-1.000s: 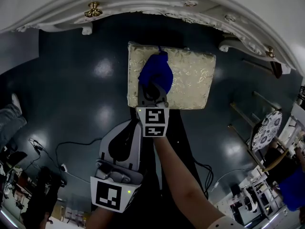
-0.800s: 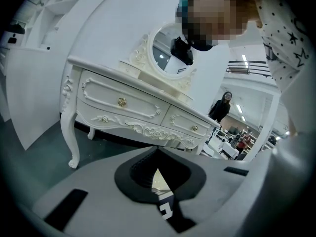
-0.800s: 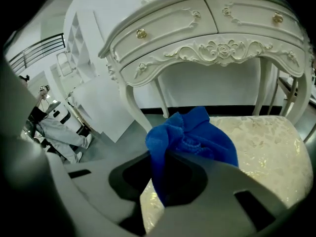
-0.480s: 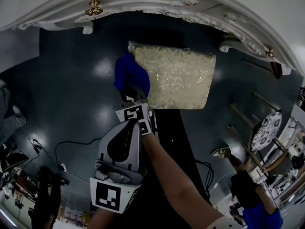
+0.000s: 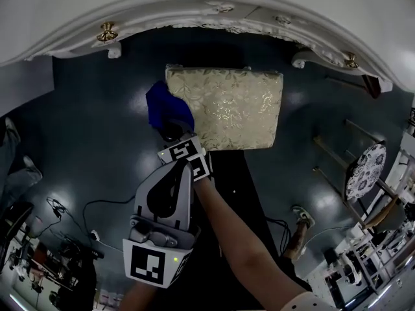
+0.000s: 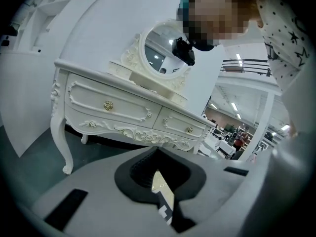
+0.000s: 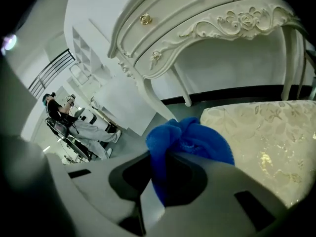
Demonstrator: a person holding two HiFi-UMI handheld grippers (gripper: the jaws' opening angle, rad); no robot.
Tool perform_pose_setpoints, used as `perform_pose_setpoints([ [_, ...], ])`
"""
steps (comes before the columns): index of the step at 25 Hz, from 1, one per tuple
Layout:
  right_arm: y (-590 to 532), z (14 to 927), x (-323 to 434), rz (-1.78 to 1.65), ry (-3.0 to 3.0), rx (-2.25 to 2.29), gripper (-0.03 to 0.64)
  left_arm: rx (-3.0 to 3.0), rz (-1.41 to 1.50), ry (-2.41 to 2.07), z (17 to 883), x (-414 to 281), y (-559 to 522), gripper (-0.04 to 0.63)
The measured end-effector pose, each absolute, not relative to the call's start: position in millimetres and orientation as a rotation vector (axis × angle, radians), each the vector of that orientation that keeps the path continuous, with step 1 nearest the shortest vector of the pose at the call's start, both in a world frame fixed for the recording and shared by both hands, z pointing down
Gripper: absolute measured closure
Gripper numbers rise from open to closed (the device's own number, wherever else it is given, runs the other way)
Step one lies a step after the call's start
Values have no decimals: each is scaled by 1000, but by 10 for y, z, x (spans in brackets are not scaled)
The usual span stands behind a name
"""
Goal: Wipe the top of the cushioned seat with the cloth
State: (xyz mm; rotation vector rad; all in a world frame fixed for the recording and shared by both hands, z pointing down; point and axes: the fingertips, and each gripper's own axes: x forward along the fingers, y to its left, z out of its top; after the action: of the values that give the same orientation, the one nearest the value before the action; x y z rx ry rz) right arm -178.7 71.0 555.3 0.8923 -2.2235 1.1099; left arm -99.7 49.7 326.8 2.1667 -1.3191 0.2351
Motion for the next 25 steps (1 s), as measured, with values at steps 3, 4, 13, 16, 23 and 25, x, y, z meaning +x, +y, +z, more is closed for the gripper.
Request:
perform_pose_setpoints([
  [3,613,5385,-1585,1133,-2253,969,555,2200,243,-1289,3203,-870,447,586],
  [4,579,5326,-1507,1138,-2262,998,555,2213,241,-1279,3173,-818,427,586],
  [13,479,4932,-97,1013,-2175,1383,555,2280,277,-1186,3123,-414,394,586],
  [16,666,4954,507,958,-2073,1471,555,2287,293,-1168,3147,-338,424,586],
  [23,1171,5235,1706,875,-1770,1613,555,2297,337,-1119,3191,-126,490,586],
  [25,1285,5386,1904,875,-1696,1625,555,2294,339,-1104,3201,-50,503,586],
])
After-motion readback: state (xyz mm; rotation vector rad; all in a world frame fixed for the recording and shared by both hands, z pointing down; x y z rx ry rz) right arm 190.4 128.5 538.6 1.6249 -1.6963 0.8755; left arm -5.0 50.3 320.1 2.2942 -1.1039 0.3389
